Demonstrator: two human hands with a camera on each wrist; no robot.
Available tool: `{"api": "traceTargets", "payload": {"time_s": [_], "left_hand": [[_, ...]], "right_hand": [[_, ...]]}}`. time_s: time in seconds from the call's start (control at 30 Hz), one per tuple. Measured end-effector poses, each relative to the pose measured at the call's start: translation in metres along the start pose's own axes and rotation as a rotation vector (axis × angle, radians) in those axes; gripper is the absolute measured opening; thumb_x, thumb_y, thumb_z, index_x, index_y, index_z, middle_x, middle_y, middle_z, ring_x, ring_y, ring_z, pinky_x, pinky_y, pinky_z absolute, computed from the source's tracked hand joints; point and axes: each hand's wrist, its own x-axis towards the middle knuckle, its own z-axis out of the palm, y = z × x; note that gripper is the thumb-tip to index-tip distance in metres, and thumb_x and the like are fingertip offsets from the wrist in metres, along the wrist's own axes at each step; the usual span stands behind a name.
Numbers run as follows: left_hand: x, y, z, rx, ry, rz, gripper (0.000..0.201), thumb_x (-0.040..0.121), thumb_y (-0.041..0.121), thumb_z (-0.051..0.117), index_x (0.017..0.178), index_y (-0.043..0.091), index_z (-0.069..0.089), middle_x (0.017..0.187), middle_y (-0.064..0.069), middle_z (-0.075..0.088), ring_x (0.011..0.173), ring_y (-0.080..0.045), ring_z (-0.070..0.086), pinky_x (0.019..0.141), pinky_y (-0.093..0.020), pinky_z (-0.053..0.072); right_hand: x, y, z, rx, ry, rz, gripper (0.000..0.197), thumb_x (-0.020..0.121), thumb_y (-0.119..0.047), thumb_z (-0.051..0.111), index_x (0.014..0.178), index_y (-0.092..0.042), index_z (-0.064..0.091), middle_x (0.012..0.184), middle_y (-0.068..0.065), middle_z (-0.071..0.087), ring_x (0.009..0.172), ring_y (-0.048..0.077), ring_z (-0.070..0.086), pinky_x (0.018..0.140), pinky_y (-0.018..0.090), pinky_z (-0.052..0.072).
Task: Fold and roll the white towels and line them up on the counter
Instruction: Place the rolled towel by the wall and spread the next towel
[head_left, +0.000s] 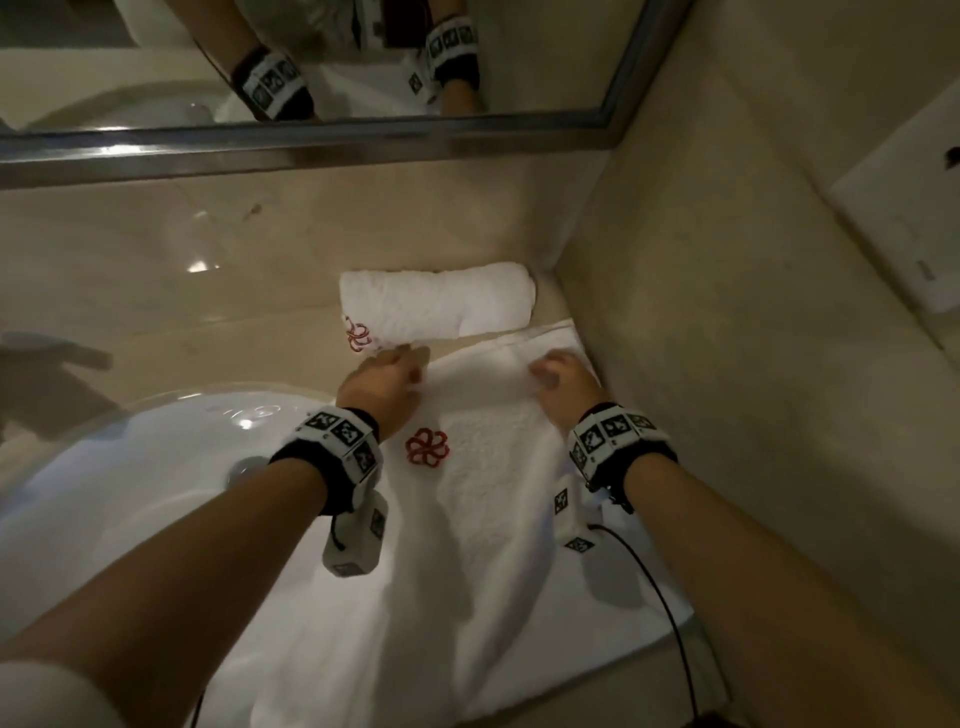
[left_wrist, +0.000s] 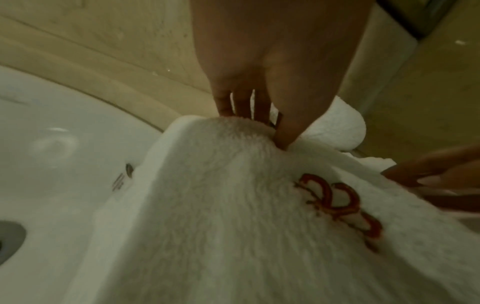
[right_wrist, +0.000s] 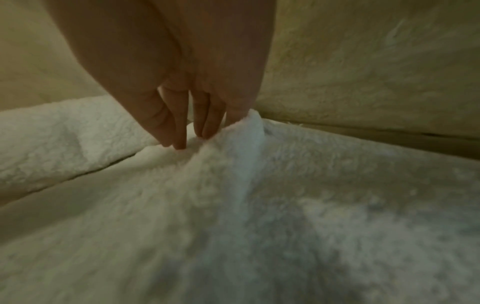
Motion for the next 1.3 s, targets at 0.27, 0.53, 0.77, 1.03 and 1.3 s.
{"api": "traceTargets", "payload": {"time_s": [0.27, 0.53, 0.77, 1.03, 1.3], "left_hand": [[-0.005, -0.014, -0.022, 0.093, -0.129, -0.075, 0.043, 0.089, 0.019, 0.052, 0.131, 0.025, 0.044, 0.13, -0.005, 0.052, 0.115, -0.028, 0.052, 0.094, -0.033, 0.042], [0.003, -0.008, -0.004, -0.036, -0.148, -0.009, 0.053, 0.084, 0.026, 0.063, 0.133, 0.019, 0.042, 0.127, -0.006, 0.051, 0.112, -0.028, 0.05, 0.097, -0.033, 0.042], [0.012, -0.005, 0.001, -0.076, -0.089, -0.044, 0.041, 0.083, 0.022, 0.065, 0.122, 0.016, 0.052, 0.12, -0.007, 0.054, 0.11, -0.027, 0.05, 0.096, -0.033, 0.041], [0.019, 0.002, -0.003, -0.215, 0.0, -0.09, 0.014, 0.088, 0.017, 0.058, 0.101, 0.011, 0.056, 0.103, -0.003, 0.054, 0.094, -0.022, 0.049, 0.081, -0.024, 0.033], [0.026, 0.009, 0.002, -0.059, -0.044, -0.145, 0.028, 0.095, 0.025, 0.047, 0.117, 0.008, 0.052, 0.12, -0.014, 0.057, 0.108, -0.031, 0.054, 0.09, -0.035, 0.042]], "right_hand": [[0.0, 0.002, 0.007, 0.228, 0.148, 0.155, 0.032, 0.089, 0.001, 0.045, 0.118, -0.006, 0.056, 0.102, 0.012, 0.055, 0.095, 0.026, 0.054, 0.09, 0.038, 0.05], [0.017, -0.005, -0.001, 0.136, 0.219, 0.312, 0.03, 0.083, -0.013, 0.062, 0.111, -0.006, 0.056, 0.116, 0.014, 0.062, 0.103, 0.029, 0.06, 0.077, 0.027, 0.044], [0.027, -0.002, 0.003, 0.228, 0.232, 0.291, 0.03, 0.086, -0.017, 0.061, 0.113, -0.01, 0.052, 0.104, 0.013, 0.062, 0.098, 0.03, 0.062, 0.081, 0.032, 0.049], [0.035, 0.003, -0.004, 0.335, 0.274, 0.211, 0.009, 0.091, -0.018, 0.055, 0.086, -0.017, 0.047, 0.08, 0.001, 0.054, 0.081, 0.021, 0.052, 0.078, 0.03, 0.044], [0.051, -0.002, -0.003, 0.158, 0.339, 0.299, 0.016, 0.094, -0.018, 0.051, 0.103, -0.006, 0.057, 0.107, 0.017, 0.065, 0.1, 0.031, 0.062, 0.074, 0.028, 0.045]]}}
